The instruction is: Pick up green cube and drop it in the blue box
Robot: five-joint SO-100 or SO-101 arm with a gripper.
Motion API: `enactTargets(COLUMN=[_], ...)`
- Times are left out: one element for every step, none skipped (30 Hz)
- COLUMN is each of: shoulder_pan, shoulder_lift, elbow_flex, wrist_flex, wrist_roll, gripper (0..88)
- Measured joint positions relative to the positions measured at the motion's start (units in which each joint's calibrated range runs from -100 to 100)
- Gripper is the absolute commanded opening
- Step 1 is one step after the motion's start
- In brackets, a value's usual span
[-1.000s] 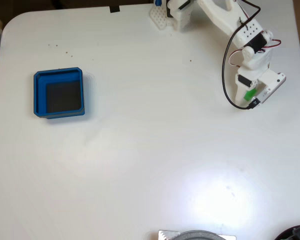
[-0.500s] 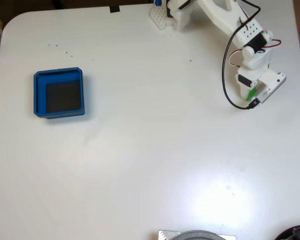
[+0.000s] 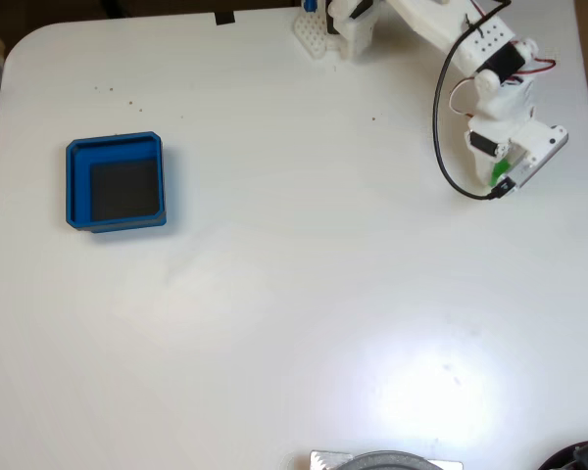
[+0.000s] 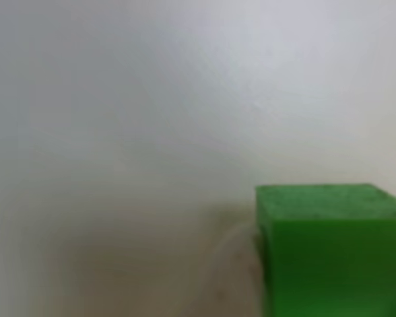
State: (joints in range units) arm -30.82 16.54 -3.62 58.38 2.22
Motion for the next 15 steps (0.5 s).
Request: enactTargets(shoulder_pan=[0.0,0.0,0.0,0.0,0.0,0.21,0.64,1.35,2.28,3.34,4.62,6.04,7.54,9.17,10.88], shoulder_lift=[-1.34,-2.76,-4.09,-5.18,-6.35,-7.35,-8.44,-9.61,-10.61,-11.53,-12.28,-12.87,-13.2,-13.53,-13.78], elbow_flex=[0.0,0.0,0.0,0.0,0.0,0.0,0.0,0.0,0.0,0.0,0.0,0.0,0.0,0.0,0.0], wrist_flex=[0.41,1.08,1.74,2.32,3.06,3.97,4.63,4.96,5.13,5.13,5.3,5.46,5.46,5.54,5.54], wrist_roll=[0.0,0.0,0.0,0.0,0.0,0.0,0.0,0.0,0.0,0.0,0.0,0.0,0.0,0.0,0.0], gripper=[1.1,1.2,1.2,1.2,1.2,1.2,1.2,1.2,1.2,1.2,1.2,1.2,1.2,1.2,1.2])
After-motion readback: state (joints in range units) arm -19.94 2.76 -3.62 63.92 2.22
